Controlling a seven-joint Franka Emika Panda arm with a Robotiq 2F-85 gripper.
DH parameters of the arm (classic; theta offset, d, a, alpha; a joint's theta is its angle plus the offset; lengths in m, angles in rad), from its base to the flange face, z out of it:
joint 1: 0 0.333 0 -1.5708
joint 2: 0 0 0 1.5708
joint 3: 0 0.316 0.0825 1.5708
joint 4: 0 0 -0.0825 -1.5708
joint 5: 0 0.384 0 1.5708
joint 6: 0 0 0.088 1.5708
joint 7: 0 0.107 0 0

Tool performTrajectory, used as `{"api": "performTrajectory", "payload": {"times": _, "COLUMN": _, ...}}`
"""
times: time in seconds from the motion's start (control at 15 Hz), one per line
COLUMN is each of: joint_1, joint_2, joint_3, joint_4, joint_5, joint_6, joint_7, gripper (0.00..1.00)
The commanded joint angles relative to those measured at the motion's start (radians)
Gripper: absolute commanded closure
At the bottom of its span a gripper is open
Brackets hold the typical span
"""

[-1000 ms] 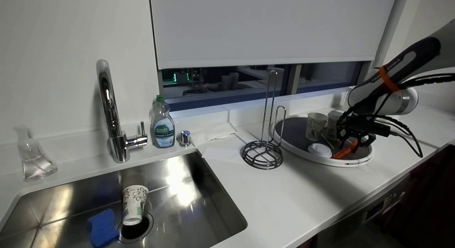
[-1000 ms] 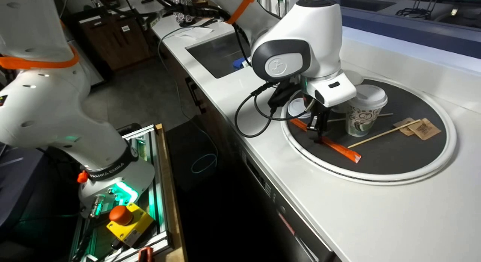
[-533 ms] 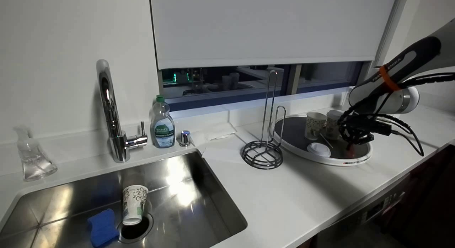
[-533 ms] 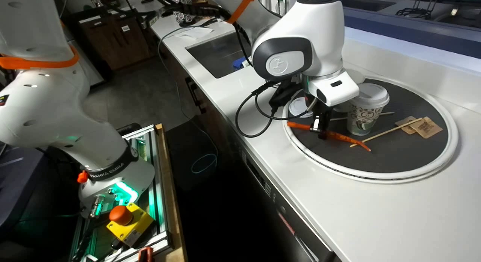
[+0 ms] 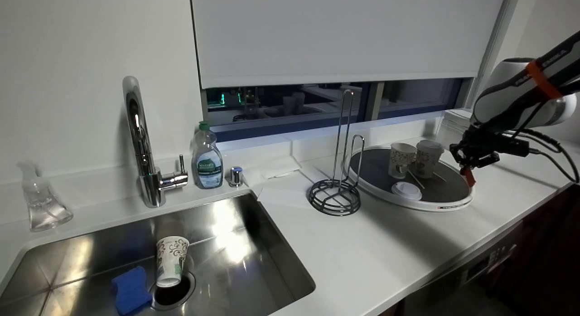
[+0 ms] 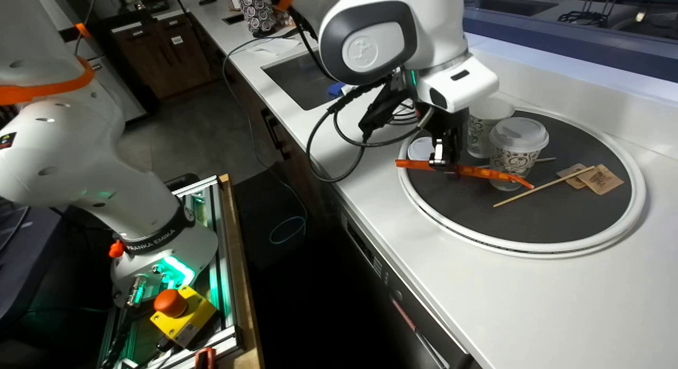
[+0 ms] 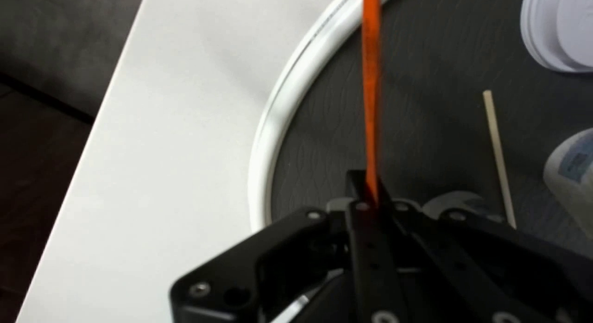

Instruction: Pick up the orange pack from the tray and put it inside the paper cup on the left

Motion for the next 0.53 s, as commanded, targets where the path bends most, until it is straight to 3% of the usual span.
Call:
{"api": "performTrajectory", "payload": {"times": 0.0, "joint_1": -0.013, "joint_2": -0.248, "joint_3": 0.011, "joint_4": -0.182, "joint_5": -0.202, "joint_6": 0.125, "joint_7": 0.128, "gripper": 1.00}}
{"api": "performTrajectory", "payload": {"times": 0.13, "joint_1": -0.066, "joint_2": -0.329, "joint_3": 0.075, "joint_4": -0.206, "joint_5": -0.317, "joint_6": 0.182, "joint_7": 0.248, "gripper": 1.00}}
{"api": "performTrajectory", "payload": {"times": 0.2, "joint_1": -0.039, "joint_2": -0.345, "joint_3": 0.061, "joint_4": -0.197, "joint_5": -0.384, "joint_6": 0.207, "joint_7": 0.337, "gripper": 1.00}}
{"api": "performTrajectory", "payload": {"times": 0.47, "joint_1": -0.168, "joint_2": -0.367, "joint_3": 0.251, "joint_4": -0.090, "joint_5": -0.577, "joint_6": 0.267, "joint_7": 0.635, "gripper": 1.00}}
